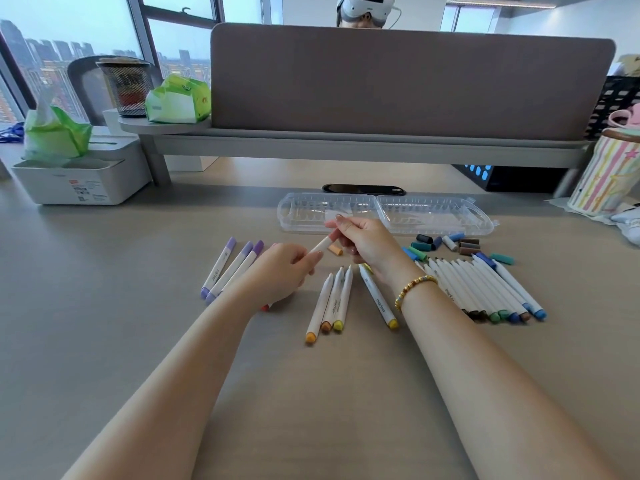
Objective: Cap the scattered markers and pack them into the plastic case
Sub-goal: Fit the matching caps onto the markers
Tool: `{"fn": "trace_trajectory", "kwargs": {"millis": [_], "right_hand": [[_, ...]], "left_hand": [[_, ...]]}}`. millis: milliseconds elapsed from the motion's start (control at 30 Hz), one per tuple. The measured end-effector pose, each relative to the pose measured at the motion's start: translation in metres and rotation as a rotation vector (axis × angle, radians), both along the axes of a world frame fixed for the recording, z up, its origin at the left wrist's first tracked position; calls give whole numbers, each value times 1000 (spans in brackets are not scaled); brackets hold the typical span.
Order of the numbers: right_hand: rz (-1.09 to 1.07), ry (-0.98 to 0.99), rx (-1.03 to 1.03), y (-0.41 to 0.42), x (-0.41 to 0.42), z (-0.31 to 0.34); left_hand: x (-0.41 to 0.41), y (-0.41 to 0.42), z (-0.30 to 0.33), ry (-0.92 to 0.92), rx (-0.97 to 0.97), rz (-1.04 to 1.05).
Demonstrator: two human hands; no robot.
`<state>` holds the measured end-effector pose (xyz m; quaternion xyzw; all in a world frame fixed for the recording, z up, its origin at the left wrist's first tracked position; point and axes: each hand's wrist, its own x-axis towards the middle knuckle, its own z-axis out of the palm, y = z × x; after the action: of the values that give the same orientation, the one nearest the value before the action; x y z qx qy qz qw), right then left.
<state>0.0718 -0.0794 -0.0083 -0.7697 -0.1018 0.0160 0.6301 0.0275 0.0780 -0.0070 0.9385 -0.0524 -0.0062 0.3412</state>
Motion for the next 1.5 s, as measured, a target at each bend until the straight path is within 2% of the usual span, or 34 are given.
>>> {"fn": "trace_trajectory", "kwargs": {"millis": [200,300,433,533,600,667,767,933,1167,1267,1367,1500], "right_hand": [[1,-21,16,2,-3,5],[-4,6,117,4,-3,5],[-6,44,107,10,-3,-1],[-68,31,48,9,1,-5],[-114,-7,-21,5,5,-8],[-140,-15,-57,2,7,-12],[-173,-56,-128,0,7,-12],[-228,-169,-263,-3,10,-12],[-267,-171,-506,-17,19,-19],[-288,-184,-594,-27,22,-19],[-323,-171,-595,-42,22,-13],[-340,-163,-548,-55,20,-9]], "left_hand": [[4,-4,-3,-4,-16,3],[3,-6,0,6,-39,12],[-2,-7,5,-44,150,64],[2,14,8,-102,165,228],[5,24,6,-102,192,262],[5,19,3,-120,298,221],[-1,-1,-2,-141,553,87],[0,-9,-4,-99,653,78],[-6,-9,-1,-184,580,69],[-7,-11,3,-119,524,-64],[-10,-13,4,4,495,-160],[-8,-13,2,71,456,-179]]}}
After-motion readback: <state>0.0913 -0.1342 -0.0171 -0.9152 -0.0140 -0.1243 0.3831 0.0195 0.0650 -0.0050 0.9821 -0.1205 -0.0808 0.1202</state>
